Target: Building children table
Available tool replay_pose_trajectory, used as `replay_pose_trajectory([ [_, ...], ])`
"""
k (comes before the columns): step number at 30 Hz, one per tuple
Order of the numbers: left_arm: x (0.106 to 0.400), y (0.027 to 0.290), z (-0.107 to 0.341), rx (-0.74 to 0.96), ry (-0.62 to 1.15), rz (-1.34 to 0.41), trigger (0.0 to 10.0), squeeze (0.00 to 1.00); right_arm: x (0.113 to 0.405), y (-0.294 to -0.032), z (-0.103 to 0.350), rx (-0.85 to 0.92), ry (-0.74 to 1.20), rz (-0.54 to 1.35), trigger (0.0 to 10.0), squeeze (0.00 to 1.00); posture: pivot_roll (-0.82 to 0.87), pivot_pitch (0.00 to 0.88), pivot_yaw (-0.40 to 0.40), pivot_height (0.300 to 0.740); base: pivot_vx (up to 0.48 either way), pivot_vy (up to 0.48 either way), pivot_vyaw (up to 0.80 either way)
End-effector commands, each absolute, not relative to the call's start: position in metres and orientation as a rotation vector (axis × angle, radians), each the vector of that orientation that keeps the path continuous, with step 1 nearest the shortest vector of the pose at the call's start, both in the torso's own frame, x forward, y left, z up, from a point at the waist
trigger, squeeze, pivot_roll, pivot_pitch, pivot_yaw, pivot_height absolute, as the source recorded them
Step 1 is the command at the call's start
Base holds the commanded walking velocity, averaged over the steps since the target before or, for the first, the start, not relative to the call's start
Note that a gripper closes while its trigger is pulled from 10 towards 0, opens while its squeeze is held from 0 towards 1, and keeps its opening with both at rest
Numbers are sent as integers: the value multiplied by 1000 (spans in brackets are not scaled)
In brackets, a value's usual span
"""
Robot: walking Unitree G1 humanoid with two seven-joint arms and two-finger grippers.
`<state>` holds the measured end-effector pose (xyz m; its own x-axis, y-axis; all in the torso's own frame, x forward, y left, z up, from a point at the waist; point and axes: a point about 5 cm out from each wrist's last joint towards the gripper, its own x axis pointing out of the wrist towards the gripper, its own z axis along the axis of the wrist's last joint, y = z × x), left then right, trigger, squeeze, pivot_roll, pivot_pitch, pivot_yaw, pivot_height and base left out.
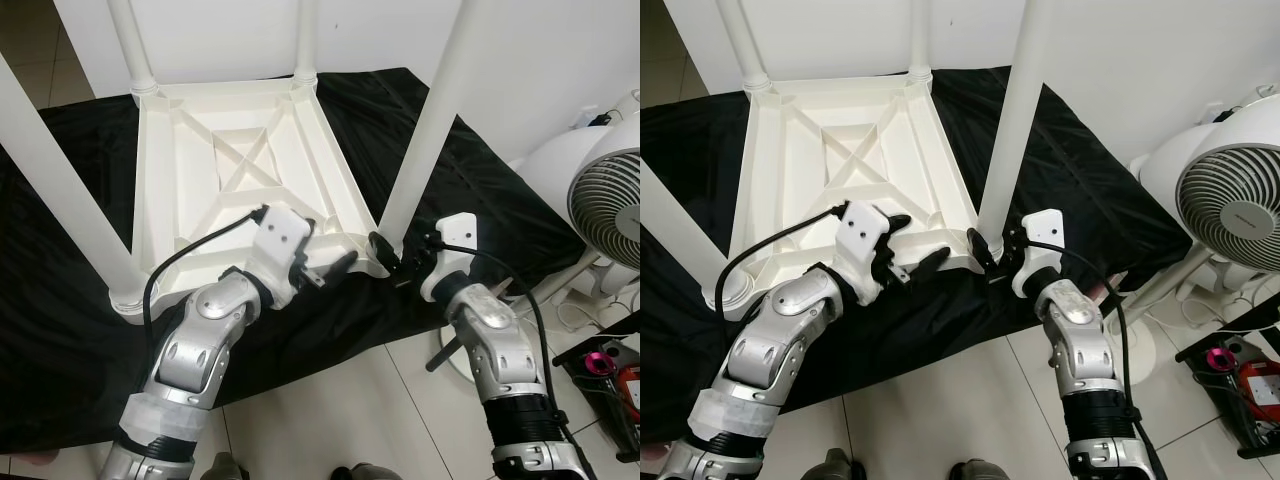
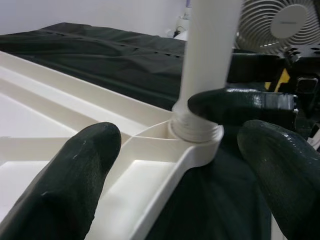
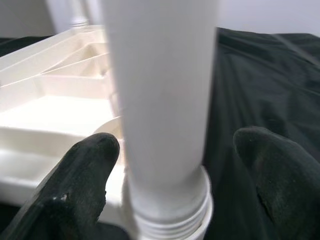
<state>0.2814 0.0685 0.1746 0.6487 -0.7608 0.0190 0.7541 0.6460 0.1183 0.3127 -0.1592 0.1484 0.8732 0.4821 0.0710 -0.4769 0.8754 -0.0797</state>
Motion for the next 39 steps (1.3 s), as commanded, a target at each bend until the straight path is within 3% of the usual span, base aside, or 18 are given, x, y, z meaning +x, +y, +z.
replay_pose_trajectory([
  [1,273,62,175,108,-79,-950,10000,0,316,-160,147,-80,-83,581,10000,0,-71,38,-16,740,0,0,0],
  [15,261,54,170,143,-48,-1030,10000,0,345,-164,144,-260,-3,649,10000,0,-55,51,-20,740,0,0,0],
  [16,260,54,170,143,-48,-1032,10000,0,347,-165,141,-266,17,656,6078,0,-51,55,-24,740,0,0,0],
  [17,260,54,170,144,-50,-1029,10000,0,348,-166,140,-270,29,659,0,0,-48,59,-28,740,0,0,0],
  [28,261,54,173,145,-59,-1016,10000,0,347,-169,134,-250,32,675,0,0,-53,57,-30,740,0,0,0],
  [30,262,53,174,145,-61,-1016,10000,0,347,-168,134,-242,26,659,10000,0,-55,57,-32,740,0,0,0],
  [39,263,51,175,146,-69,-1018,10000,0,342,-147,132,-100,20,501,10000,0,-67,55,-30,740,0,0,0],
])
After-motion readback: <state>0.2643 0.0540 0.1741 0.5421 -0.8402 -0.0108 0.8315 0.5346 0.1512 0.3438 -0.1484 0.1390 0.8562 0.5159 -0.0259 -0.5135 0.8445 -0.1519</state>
